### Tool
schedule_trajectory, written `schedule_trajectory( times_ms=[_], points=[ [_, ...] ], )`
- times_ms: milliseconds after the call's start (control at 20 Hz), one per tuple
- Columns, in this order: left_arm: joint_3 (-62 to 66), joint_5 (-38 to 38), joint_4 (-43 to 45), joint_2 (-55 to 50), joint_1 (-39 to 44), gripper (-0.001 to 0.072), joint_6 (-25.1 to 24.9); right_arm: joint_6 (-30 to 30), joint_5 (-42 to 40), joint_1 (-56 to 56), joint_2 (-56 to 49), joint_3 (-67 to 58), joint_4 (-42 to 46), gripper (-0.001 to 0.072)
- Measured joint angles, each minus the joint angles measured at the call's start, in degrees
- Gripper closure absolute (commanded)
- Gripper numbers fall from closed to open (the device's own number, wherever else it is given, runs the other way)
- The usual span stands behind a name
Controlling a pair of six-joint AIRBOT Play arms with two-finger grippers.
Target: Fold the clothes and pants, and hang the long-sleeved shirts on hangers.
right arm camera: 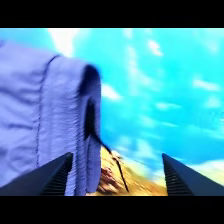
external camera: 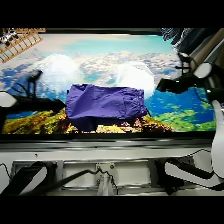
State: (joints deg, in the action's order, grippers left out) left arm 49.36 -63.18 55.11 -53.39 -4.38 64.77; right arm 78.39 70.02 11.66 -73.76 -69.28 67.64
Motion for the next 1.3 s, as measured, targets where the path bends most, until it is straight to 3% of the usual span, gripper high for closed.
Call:
schedule_trajectory(
  times_ms=[100, 350, 650, 1100, 1150, 1300],
  points=[
    [1.86, 4.02, -4.26, 0.81, -0.52, 0.0377, 0.02, -6.54, -0.83, 5.6, -1.01, 4.15, -10.16, 0.0011],
    [3.48, 11.58, -15.65, -2.1, 6.56, 0.0377, -1.73, -18.23, -0.98, 10.19, -6.93, 13.4, -28.15, 0.0011],
    [3.8, 15.08, -18.93, -7.39, 15.65, 0.0377, -2.43, -21.77, -2.47, 8.94, -14.05, 16.09, -33.79, 0.0011],
    [3.8, 16.33, -19.56, -9.68, 17.86, 0.0377, -2.6, -22.53, -3.5, 3.3, -19.08, 16.46, -37.24, 0.0018],
    [3.8, 16.35, -19.58, -9.77, 17.88, 0.0379, -2.58, -22.56, -3.58, 2.45, -19.43, 16.48, -37.55, 0.0066],
    [3.8, 16.5, -19.61, -10.49, 17.99, 0.046, -2.6, -22.53, -4.9, 0.2, -20.17, 16.52, -37.51, 0.0318]
  ],
)
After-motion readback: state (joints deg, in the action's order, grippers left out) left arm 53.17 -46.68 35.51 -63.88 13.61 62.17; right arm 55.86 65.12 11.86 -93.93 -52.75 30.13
